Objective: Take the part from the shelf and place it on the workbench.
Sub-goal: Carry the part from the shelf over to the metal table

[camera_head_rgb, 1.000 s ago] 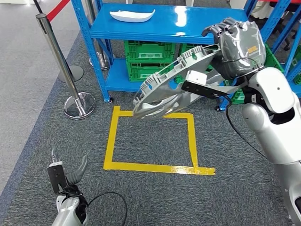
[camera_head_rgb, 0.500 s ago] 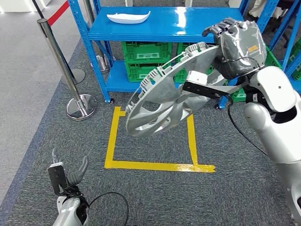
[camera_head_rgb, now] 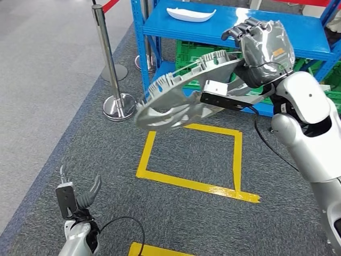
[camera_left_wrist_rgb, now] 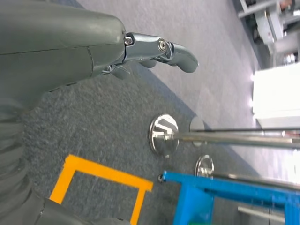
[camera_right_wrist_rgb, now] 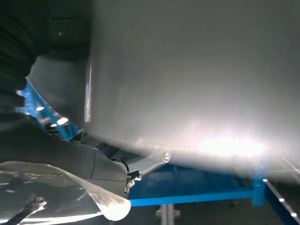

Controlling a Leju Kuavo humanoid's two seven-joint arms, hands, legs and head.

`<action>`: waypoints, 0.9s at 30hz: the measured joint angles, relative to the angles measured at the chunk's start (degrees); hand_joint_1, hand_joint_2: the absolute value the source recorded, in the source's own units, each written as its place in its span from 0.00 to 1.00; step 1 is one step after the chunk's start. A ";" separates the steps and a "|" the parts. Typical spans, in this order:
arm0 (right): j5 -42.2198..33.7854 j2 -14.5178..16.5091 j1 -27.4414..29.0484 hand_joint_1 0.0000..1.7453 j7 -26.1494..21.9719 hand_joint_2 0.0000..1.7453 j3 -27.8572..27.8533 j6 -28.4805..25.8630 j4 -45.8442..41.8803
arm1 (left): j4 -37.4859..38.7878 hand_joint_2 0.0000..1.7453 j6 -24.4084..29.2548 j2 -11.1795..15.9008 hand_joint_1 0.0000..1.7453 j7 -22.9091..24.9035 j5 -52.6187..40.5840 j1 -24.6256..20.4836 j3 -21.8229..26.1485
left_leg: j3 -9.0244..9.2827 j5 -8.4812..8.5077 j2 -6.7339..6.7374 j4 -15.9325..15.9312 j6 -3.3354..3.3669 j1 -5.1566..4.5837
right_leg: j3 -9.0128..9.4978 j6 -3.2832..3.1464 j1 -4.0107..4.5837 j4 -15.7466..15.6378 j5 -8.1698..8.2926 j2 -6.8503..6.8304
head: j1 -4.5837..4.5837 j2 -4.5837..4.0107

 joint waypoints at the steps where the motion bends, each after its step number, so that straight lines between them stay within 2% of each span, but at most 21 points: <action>1: 0.05 0.03 -0.21 1.00 0.01 1.00 0.17 0.05 0.01 | 0.00 1.00 0.02 0.00 0.00 0.00 0.01 0.00 -0.02 | -0.11 0.03 -0.74 0.23 -0.07 0.03 | 1.80 -0.08 -0.09 -3.57 2.06 0.69 | 0.01 0.00; 3: 0.17 0.16 -0.81 1.00 0.10 1.00 0.38 0.15 -0.01 | 0.01 1.00 0.04 0.01 0.00 0.00 0.04 -0.08 -0.12 | -0.79 0.21 -2.13 0.81 -0.49 0.08 | 5.05 -0.19 -0.47 -9.78 4.37 3.58 | -0.09 0.00; 4: 0.22 0.22 -1.09 1.00 0.21 1.00 0.45 0.23 -0.01 | 0.01 1.00 0.09 0.02 0.00 0.00 0.04 -0.12 -0.18 | -1.39 0.43 -2.79 1.10 -0.89 0.20 | 5.89 -0.21 -0.56 -11.53 4.52 4.67 | -0.10 0.00; 5: 0.26 0.28 -1.27 1.00 0.33 1.00 0.56 0.30 -0.02 | 0.02 1.00 0.15 0.03 0.00 0.00 0.05 -0.09 -0.22 | -2.03 0.75 -3.48 1.19 -1.39 0.36 | 6.07 -0.24 -0.56 -11.97 4.20 5.13 | -0.08 0.00; 6: 0.30 0.37 -1.37 1.00 0.42 1.00 0.70 0.38 -0.02 | 0.04 1.00 0.21 0.07 0.00 0.00 0.06 0.03 -0.24 | -2.52 1.09 -4.24 1.28 -1.88 0.46 | 6.09 -0.37 -0.54 -12.40 4.21 4.60 | -0.05 0.00; 7: 0.32 0.45 -1.40 1.00 0.50 1.00 0.83 0.45 -0.02 | 0.05 1.00 0.29 0.16 0.00 0.00 0.04 0.23 -0.24 | -2.88 1.23 -4.37 1.25 -2.30 0.51 | 6.05 -0.63 -0.58 -12.57 4.25 3.83 | 0.04 0.00; 9: 0.33 0.61 -1.48 1.00 0.58 1.00 0.97 0.48 -0.02 | 0.09 1.00 0.39 0.31 0.00 0.00 0.02 0.48 -0.25 | -3.88 0.03 -2.07 2.95 -2.97 0.27 | 6.16 -1.22 -0.76 -12.89 4.58 2.24 | -0.37 0.00; 11: 0.35 0.64 -1.49 1.00 0.67 1.00 0.96 0.48 -0.02 | 0.13 1.00 0.54 0.38 0.00 0.00 -0.08 0.44 -0.26 | -6.42 -3.22 1.19 8.86 -3.51 0.33 | 6.21 -1.55 -0.66 -12.93 4.67 0.64 | -0.92 0.00; 13: 0.36 0.63 -1.32 1.00 0.72 1.00 1.03 0.50 -0.02 | 0.36 1.00 0.83 0.45 0.00 0.00 -0.47 0.44 -0.26 | -8.99 -5.63 2.00 15.28 -3.87 0.66 | 6.18 -1.62 -0.54 -12.91 4.66 -0.99 | -1.04 0.00; 14: 0.37 0.63 -1.24 1.00 0.75 1.00 1.07 0.51 -0.02 | 0.67 1.00 0.94 0.51 0.00 0.02 -0.75 0.43 -0.25 | -9.22 -5.56 2.08 16.29 -3.97 0.75 | 6.17 -1.63 -0.52 -12.90 4.65 -1.78 | -1.05 0.00; 15: 0.42 0.63 -1.19 1.00 0.80 1.00 1.10 0.52 -0.04 | 1.27 1.00 0.95 0.68 0.00 0.12 -1.03 0.35 -0.24 | -8.29 -4.44 2.20 14.95 -3.98 0.81 | 6.19 -1.62 -0.52 -12.90 4.64 -2.53 | -1.05 0.00; 16: 0.48 0.63 -1.17 1.00 0.87 1.00 1.09 0.53 -0.09 | 2.09 1.00 0.90 0.91 0.00 0.30 -1.28 0.22 -0.22 | -6.45 -2.69 2.62 11.77 -3.88 0.81 | 6.23 -1.59 -0.51 -12.89 4.61 -3.19 | -1.05 0.00; 17: 0.52 0.63 -1.19 1.00 0.92 1.00 1.02 0.53 -0.16 | 3.28 1.00 0.90 1.24 0.00 0.56 -1.59 0.01 -0.16 | -4.40 -1.24 3.67 7.98 -3.71 0.65 | 6.25 -1.55 -0.45 -12.90 4.57 -3.74 | -1.05 0.00; 19: 0.49 0.57 -1.27 1.00 1.06 1.00 0.79 0.53 -0.38 | 6.50 1.00 1.20 2.10 0.00 0.91 -2.26 -0.63 0.18 | -1.66 0.14 5.70 2.34 -2.98 0.01 | 6.12 -1.28 -0.08 -12.89 4.51 -4.65 | -1.07 0.00; 20: 0.43 0.52 -1.25 1.00 1.12 1.00 0.70 0.52 -0.46 | 8.48 1.00 1.51 2.67 0.00 0.88 -2.55 -0.92 0.52 | -1.38 0.00 6.19 1.38 -2.57 -0.29 | 6.06 -1.11 0.11 -12.94 4.52 -5.12 | -1.07 0.00; 22: 0.22 0.35 -1.06 1.00 1.28 1.00 0.62 0.50 -0.59 | 12.27 1.00 2.17 3.87 0.00 0.55 -2.72 -1.24 1.51 | -1.48 0.11 5.42 0.90 -1.69 -0.36 | 5.97 -0.59 0.21 -13.07 4.38 -5.97 | -1.04 0.00; 23: 0.06 0.15 -0.89 1.00 1.31 1.00 0.55 0.48 -0.70 | 13.98 1.00 2.52 4.39 0.00 0.38 -2.62 -1.29 2.12 | -1.45 0.30 4.88 0.68 -1.31 -0.25 | 5.79 -0.36 0.10 -12.79 3.91 -5.51 | -1.02 0.00; 24: -0.12 -0.11 -0.77 1.00 1.34 1.00 0.44 0.47 -0.85 | 15.49 1.00 2.81 4.85 0.00 0.27 -2.44 -1.39 2.79 | -1.42 0.50 4.38 0.46 -0.90 -0.13 | 5.24 -0.20 -0.01 -11.66 2.97 -4.44 | -0.97 0.00; 25: -0.26 -0.43 -0.66 1.00 1.36 1.00 0.33 0.46 -1.00 | 16.85 1.00 3.03 5.28 0.00 0.18 -2.23 -1.56 3.45 | -1.38 0.69 3.88 0.28 -0.54 0.00 | 4.14 -0.14 -0.10 -9.39 1.52 -2.98 | -0.92 0.00; 26: -0.36 -0.78 -0.51 1.00 1.36 1.00 0.25 0.45 -1.09 | 18.06 1.00 3.18 5.63 0.00 0.13 -2.09 -1.77 4.03 | -1.47 0.79 3.30 0.26 -0.31 -0.02 | 2.56 -0.16 -0.13 -5.89 -0.23 -1.51 | -0.90 0.00; 27: -0.39 -1.06 -0.27 1.00 1.36 1.00 0.21 0.45 -1.14 | 19.12 1.00 3.24 5.97 0.00 0.10 -1.99 -1.96 4.49 | -1.55 0.86 2.62 0.26 -0.15 -0.03 | 0.70 -0.18 -0.13 -1.91 -1.86 -0.67 | -0.89 0.00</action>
